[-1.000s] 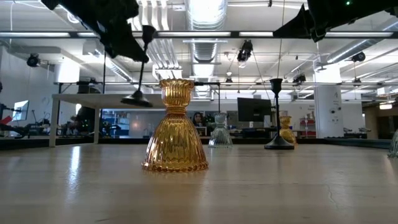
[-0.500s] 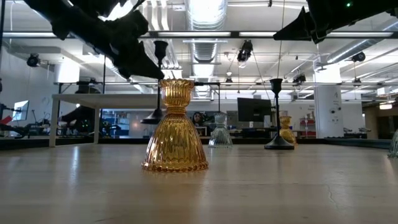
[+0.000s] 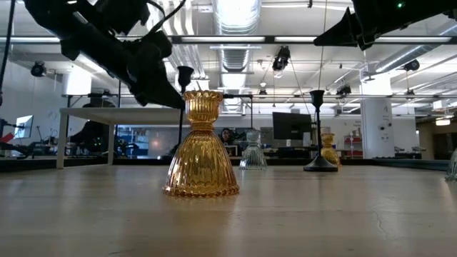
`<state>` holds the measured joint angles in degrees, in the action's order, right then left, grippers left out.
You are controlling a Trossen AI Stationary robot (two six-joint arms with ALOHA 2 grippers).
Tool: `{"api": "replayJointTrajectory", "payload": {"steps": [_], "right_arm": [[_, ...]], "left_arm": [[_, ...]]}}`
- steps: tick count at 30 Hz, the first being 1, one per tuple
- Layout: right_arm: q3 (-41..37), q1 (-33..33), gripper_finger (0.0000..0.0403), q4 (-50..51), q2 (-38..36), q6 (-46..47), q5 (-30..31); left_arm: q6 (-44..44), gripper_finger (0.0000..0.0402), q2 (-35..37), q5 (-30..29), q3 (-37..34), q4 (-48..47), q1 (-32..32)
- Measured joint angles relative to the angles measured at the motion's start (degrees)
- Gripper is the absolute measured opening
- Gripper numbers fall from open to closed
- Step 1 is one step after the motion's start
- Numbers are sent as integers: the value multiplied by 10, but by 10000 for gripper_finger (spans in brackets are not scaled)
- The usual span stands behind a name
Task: Pick & Place candle stick holders
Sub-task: Move the bottom small black candle holder to the middle left of the table, then put the top orange candle holder on the shelf
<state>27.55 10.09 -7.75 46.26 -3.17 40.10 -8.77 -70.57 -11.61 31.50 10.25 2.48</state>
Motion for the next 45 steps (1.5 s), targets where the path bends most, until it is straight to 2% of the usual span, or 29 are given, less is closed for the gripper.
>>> {"api": "replayJointTrajectory", "payload": {"steps": [13, 20, 26, 31, 45], "right_arm": [[0, 0, 8, 2, 0, 2, 0], [0, 0, 8, 3, 0, 2, 0], [0, 0, 8, 3, 0, 2, 0], [0, 0, 8, 3, 0, 1, 0], [0, 0, 8, 0, 0, -33, 4]], "left_arm": [[10, 17, -65, 0, 2, 50, 1], [9, 69, -63, 2, -1, 39, 3], [3, 88, -56, 2, 0, 32, 4], [2, 107, -9, -1, 6, -6, 5], [32, 186, 205, -31, 12, -64, 6]]}}
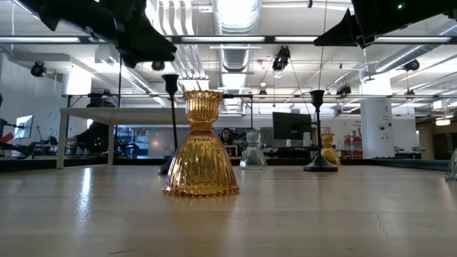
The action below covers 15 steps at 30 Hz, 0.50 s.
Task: Pick & Place candle stick holders
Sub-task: Put the top orange candle holder on the shelf
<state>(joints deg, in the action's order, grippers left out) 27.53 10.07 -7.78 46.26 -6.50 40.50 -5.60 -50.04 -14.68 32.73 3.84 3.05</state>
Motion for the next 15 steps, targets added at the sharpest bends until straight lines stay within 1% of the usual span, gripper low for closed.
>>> {"api": "replayJointTrajectory", "payload": {"steps": [4, 7, 11, 15], "right_arm": [[0, 0, 8, -2, 0, -1, 0], [0, 0, 8, -2, 0, -3, 1], [1, 0, 8, -7, 0, -24, 1], [1, 0, 8, -21, 7, -12, 1]], "left_arm": [[1, 197, 26, 2, 0, -14, 0], [19, 200, 44, 1, -1, -26, 0], [42, 200, 67, -39, -1, -28, 0], [60, 200, 83, -86, -1, -17, 0]]}}
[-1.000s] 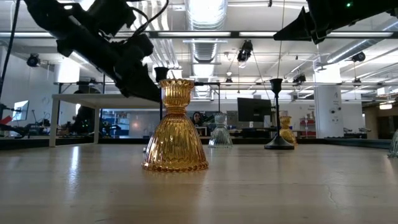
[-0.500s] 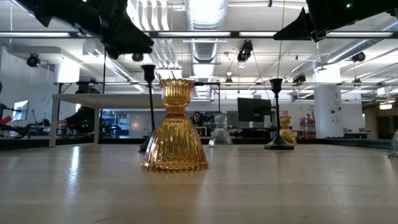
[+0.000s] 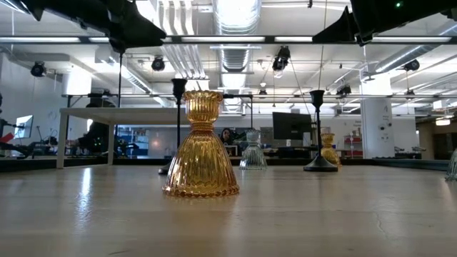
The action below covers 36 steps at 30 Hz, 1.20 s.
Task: Pick & Place candle stick holders
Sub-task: Put the top orange candle holder on the shelf
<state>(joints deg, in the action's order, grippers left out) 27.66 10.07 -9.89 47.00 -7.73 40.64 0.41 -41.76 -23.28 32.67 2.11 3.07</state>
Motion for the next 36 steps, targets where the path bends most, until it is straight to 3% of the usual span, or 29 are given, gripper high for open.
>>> {"api": "replayJointTrajectory", "payload": {"steps": [7, 14, 18, 26, 30, 36], "right_arm": [[0, 0, 8, 1, -1, -13, 6], [1, 1, 8, 103, -36, 73, 187], [1, -1, 9, 204, -75, 135, 241], [2, -59, 63, 388, -119, 308, 214], [2, -108, 111, 397, -108, 332, 169], [2, -194, 172, 391, -73, 353, 159]], "left_arm": [[-4, 200, 7, -29, 0, 5, 0], [-4, 195, 14, -78, -2, 30, -6], [-2, 194, 15, -79, -10, 33, -7], [31, 195, 20, -97, -46, 113, -7], [55, 195, 25, -97, -66, 164, -7], [75, 195, 31, -97, -67, 174, -7]]}}
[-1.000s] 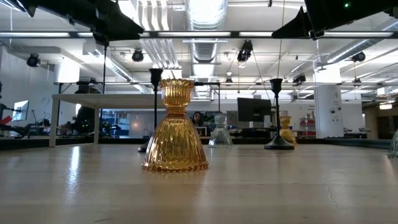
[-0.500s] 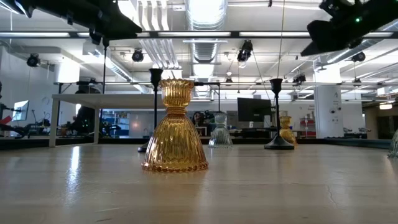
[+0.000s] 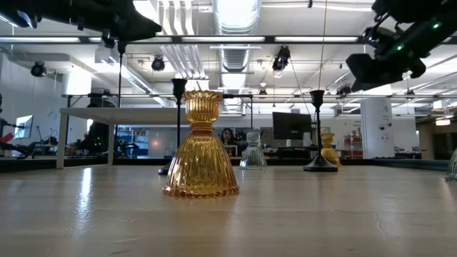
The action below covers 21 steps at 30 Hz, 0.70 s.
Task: Pick & Place candle stick holders
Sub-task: Put the top orange candle holder on the shelf
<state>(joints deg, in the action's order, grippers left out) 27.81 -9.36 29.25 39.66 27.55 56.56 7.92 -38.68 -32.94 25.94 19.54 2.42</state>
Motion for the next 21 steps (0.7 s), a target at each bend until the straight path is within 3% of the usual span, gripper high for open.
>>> {"api": "replayJointTrajectory", "payload": {"steps": [4, 8, 13, 21], "right_arm": [[-1, -53, 192, -18, 21, 7, -27], [-1, -84, 195, -106, 29, -68, -97], [-1, -109, 189, -168, 27, -133, -106], [-15, -213, 175, -150, 53, -83, -213]], "left_arm": [[0, 195, 2, 4, 0, 0, 0], [0, 195, 1, 4, 0, -3, 0], [0, 195, -4, 4, -1, -5, 0], [-5, 195, -5, 7, -1, -5, 0]]}}
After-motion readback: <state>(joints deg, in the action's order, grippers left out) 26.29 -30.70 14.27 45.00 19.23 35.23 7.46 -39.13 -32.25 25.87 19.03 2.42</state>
